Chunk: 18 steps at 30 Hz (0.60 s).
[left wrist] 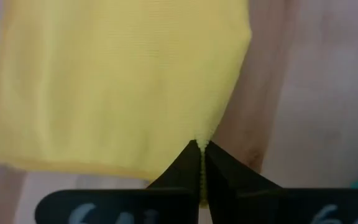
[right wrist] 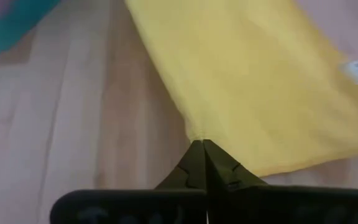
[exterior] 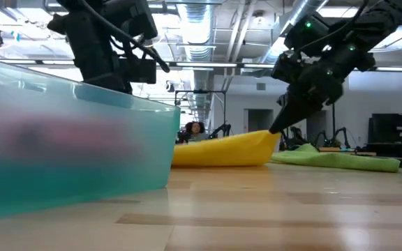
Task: Fold microfiber towels
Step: Fold the yellow microfiber towel
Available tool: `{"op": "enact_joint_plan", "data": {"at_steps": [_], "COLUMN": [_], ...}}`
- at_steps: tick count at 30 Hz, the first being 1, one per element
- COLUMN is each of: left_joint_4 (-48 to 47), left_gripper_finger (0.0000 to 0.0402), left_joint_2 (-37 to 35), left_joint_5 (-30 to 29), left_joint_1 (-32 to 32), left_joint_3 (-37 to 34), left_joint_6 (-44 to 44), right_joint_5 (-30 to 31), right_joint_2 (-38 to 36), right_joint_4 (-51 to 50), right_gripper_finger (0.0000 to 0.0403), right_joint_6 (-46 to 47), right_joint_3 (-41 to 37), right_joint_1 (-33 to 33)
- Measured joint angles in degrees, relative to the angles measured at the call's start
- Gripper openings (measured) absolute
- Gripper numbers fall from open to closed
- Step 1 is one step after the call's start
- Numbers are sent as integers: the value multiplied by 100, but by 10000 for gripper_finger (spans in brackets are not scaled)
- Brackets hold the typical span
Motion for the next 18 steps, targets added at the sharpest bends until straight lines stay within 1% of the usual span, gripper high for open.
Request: {"op": "enact_joint_plan", "data": {"at_steps": [4, 10, 12, 15, 18], "left_joint_4": [-157, -427, -509, -547, -625], "left_gripper_finger": [1, 0, 0, 0, 0], "left_joint_2": [-52, -121, -133, -180, -259], "left_joint_5": [-318, -673, -795, -860, -938], "left_joint_1": [0, -2, 17, 66, 144], "left_joint_3": [64, 66, 68, 73, 70], "left_joint_6": [-112, -197, -209, -211, -169], "right_joint_5": [6, 15, 15, 19, 106], "right_joint_2": [81, 564, 718, 818, 815], "right_joint_4": [7, -6, -195, -452, -469], "right_gripper_finger": [7, 6, 8, 7, 7], "right_joint_6": [-114, -445, -521, -659, -761], "right_joint_3": [181, 660, 832, 1059, 1156], "right_joint_1": [-241, -574, -690, -862, -1021]}}
